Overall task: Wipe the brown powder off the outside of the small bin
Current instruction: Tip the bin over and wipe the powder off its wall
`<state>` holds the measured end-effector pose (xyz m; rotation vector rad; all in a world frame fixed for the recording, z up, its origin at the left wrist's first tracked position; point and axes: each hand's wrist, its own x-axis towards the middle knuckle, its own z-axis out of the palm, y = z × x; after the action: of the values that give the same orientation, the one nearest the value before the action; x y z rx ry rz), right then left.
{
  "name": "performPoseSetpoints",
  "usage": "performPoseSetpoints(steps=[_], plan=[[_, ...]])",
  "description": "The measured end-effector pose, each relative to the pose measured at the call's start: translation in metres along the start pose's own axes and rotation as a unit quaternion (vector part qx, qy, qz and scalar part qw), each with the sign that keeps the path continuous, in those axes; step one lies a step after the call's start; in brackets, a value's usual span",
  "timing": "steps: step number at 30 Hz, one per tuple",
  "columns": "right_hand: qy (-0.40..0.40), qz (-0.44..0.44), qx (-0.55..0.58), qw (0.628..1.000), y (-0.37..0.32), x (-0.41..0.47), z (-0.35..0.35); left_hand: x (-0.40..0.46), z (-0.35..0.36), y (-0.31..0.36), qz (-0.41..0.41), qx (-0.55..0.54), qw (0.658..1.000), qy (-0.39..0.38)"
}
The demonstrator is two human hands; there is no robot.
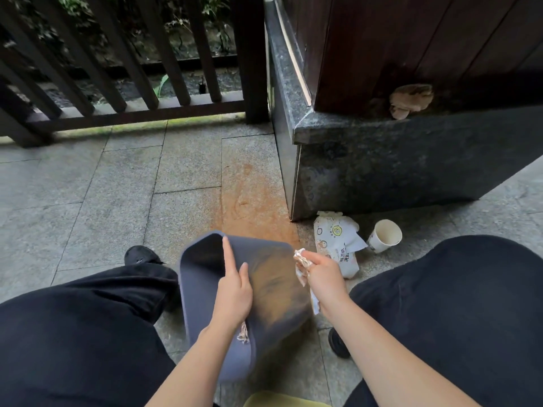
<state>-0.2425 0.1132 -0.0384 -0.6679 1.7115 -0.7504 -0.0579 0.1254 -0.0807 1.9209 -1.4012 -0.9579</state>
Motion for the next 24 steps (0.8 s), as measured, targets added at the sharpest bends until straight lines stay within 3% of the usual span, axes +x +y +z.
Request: performPoseSetpoints(steps=[4,10,13,18,21,24], plan=[[-0.031,0.021,0.036,0.999,0.009,0.006,0.013,-0.012,-0.002,-0.005,-0.022,0.014,0.999,0.028],[-0.07,0.086,0.226,0.968,0.004,0.015,0.022,-0.017,-0.009,-0.008,-0.05,0.003,0.998,0.049],[-0.096,0.06,0.176,0.978,0.006,0.018,0.031,-0.016,-0.006,-0.013,-0.055,-0.004,0.997,0.049],[-0.089,-0.043,-0.014,0.995,0.014,0.017,0.053,-0.005,-0.007,-0.015,-0.049,-0.034,0.998,0.033],[-0.106,-0.101,-0.043,0.988,0.01,0.016,0.069,-0.005,-0.001,-0.014,-0.041,-0.038,0.998,0.032],[-0.107,-0.231,-0.124,0.959,0.009,0.02,0.085,-0.004,0.002,-0.015,-0.031,-0.031,0.998,0.037]])
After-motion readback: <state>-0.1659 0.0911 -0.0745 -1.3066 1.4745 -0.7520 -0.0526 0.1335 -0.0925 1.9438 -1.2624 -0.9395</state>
